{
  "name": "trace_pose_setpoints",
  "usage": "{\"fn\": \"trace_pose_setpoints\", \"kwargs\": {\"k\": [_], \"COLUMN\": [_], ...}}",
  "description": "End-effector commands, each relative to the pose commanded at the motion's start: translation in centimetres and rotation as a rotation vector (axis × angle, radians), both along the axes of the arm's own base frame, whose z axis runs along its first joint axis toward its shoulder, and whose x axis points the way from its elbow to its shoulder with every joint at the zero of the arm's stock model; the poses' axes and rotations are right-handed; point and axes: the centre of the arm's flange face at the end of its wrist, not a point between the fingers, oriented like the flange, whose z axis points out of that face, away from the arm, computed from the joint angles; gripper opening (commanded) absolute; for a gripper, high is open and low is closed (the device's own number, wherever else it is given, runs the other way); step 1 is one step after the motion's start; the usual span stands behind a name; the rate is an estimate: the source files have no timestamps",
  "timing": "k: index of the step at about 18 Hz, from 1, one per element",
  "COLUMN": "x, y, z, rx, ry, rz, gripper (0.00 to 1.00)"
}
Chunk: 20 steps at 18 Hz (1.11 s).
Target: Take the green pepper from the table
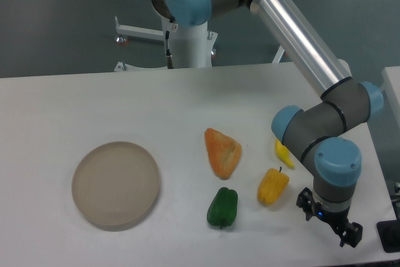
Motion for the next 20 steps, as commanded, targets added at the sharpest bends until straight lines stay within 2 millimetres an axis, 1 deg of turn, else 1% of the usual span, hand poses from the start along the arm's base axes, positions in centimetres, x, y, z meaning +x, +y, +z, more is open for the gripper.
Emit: {"fn": "trace_pose_setpoints", "kwargs": {"k": [3, 6, 9, 13, 14, 15, 17, 20], "x": [0.0, 0.4, 1.9, 2.2, 2.8, 3.9, 4.9, 6.6], "y": [0.0, 0.1, 0.8, 0.9, 1.3, 1.9, 1.5, 0.7], "z": [0.2, 0.4, 1.2, 1.3, 1.5, 1.9, 1.6, 2.6], "rx": [0.005, 0.010, 0.028, 0.063, 0.075, 0.085, 0.096, 0.136], "ry": [0.002, -0.001, -0.012, -0.041, -0.048, -0.058, -0.105, -0.197], "rz": [0.006, 0.027, 0.053, 0.167, 0.188, 0.210, 0.285, 0.367], "gripper": [1.00, 1.00, 1.00, 1.00, 1.00, 1.00, 1.00, 1.00]}}
